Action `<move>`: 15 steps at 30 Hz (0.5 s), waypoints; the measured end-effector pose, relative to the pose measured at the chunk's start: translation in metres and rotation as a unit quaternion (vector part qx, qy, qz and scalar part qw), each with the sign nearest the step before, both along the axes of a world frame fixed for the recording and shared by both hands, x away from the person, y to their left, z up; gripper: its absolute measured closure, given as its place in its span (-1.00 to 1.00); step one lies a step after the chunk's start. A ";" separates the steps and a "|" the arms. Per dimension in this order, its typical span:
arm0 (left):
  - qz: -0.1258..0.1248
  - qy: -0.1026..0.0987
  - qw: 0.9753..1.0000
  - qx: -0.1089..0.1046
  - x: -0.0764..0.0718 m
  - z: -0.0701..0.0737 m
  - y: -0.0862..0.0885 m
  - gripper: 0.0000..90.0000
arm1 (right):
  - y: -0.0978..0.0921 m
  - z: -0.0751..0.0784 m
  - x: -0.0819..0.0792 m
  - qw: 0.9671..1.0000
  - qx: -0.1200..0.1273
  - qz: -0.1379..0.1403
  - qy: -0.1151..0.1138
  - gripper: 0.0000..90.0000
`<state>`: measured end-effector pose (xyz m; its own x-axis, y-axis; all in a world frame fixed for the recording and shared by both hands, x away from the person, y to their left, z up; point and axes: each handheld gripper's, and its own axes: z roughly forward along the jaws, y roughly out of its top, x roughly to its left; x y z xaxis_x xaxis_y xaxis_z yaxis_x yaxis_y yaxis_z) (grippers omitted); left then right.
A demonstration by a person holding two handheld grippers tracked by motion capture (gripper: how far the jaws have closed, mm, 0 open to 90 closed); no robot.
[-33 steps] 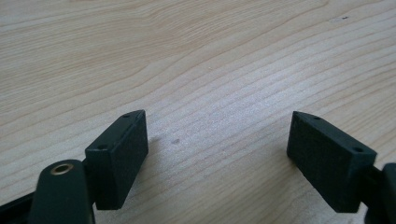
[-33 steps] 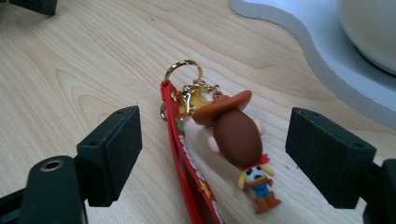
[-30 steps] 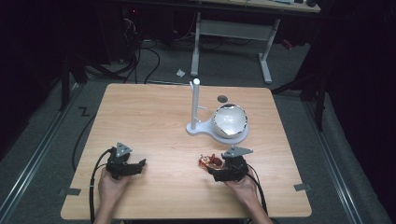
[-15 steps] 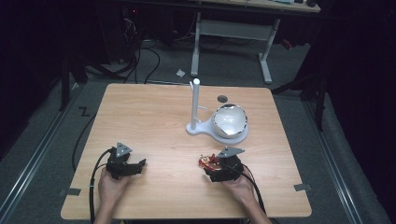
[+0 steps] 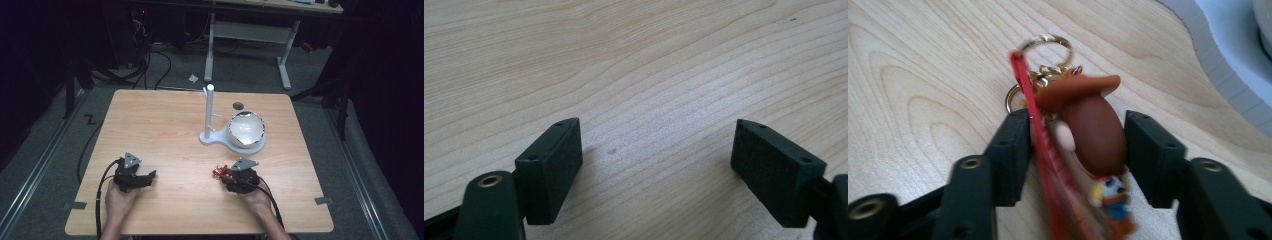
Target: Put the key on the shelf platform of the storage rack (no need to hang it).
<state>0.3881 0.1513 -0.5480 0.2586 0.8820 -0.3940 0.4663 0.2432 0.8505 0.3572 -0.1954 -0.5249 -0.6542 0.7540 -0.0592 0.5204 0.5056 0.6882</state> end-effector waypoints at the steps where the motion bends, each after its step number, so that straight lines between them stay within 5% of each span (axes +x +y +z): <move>1: 0.000 -0.001 1.000 0.001 0.000 0.000 0.000 -0.54 | -0.001 0.000 0.000 1.000 0.006 0.004 0.004 0.33; 15: 0.001 -0.001 1.000 0.000 0.000 0.000 0.000 -0.54 | -0.007 0.010 -0.003 1.000 0.031 0.000 -0.002 0.38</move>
